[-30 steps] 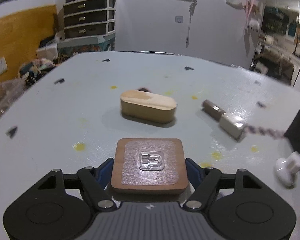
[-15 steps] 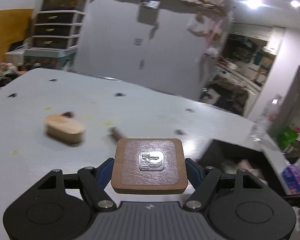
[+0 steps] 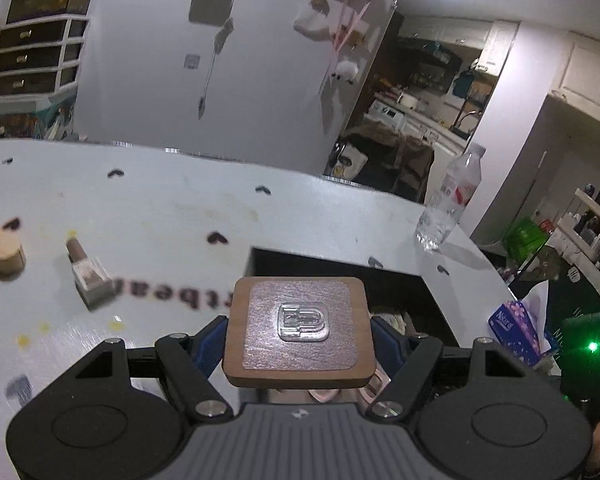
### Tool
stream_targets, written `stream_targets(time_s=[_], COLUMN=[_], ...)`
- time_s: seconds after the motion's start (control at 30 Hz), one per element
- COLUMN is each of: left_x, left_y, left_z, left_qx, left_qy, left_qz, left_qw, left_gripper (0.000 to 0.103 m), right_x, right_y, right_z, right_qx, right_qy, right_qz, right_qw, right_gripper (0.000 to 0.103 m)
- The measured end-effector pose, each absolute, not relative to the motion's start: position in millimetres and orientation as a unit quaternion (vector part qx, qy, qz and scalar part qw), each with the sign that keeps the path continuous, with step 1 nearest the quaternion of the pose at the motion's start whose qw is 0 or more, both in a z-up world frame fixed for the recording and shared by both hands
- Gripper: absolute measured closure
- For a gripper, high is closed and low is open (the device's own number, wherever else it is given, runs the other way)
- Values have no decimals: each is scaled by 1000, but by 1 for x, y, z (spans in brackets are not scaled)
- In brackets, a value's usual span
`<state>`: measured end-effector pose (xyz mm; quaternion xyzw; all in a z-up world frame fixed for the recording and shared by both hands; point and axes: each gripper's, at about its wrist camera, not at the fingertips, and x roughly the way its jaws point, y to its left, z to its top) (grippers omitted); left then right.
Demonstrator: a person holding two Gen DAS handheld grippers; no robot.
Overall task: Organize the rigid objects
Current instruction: 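Carry the coaster into the black box and open the left gripper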
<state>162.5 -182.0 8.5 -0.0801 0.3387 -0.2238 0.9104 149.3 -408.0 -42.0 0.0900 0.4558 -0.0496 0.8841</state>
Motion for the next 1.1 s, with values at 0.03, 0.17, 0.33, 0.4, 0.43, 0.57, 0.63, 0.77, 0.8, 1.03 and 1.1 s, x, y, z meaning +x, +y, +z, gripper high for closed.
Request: stream_targets(time_s=[0.03,0.17,0.33,0.4,0.43,0.57,0.63,0.77,0.8,1.03,1.1], left_x=[161,156,153,153,153,153,153,149,148,146,147], left_y=[-186,-198,-207,-209,-211,-215,-216,-217,-217,-215,-215], left_z=[7,4,0,-2,-2,-2,-1,0,0,-3,-5], left_qx=[-78,-68,-59,-56,-54,-44,-39,-34,-30,-26,-25], left_qy=[342,347,350,355,357,364,365,368,369,385,392], left_qz=[-219,-210,-199,-190,-186,-176,-176,-187,-188,-192,-193], left_qw=[910,911,913,914,914,914,913,910,910,902,899], left_gripper=[28,28,28,28,28,27,22,13,13,12,11], right_x=[150,150,148,148,148,147,147,147,147,147,147], right_y=[-408,-409,-411,-412,-412,-413,-413,-414,-414,-414,-414], right_z=[-42,-42,-43,-43,-43,-43,-43,-43,-44,-44,-44], right_qx=[90,90,94,97,98,99,100,102,103,103,103], right_qy=[456,456,454,453,453,452,451,450,450,450,450], right_qz=[-49,-47,-44,-42,-42,-41,-40,-38,-37,-36,-36], right_qw=[884,884,885,885,885,886,886,886,886,886,886], right_gripper=[90,90,90,90,90,89,88,88,88,88,88])
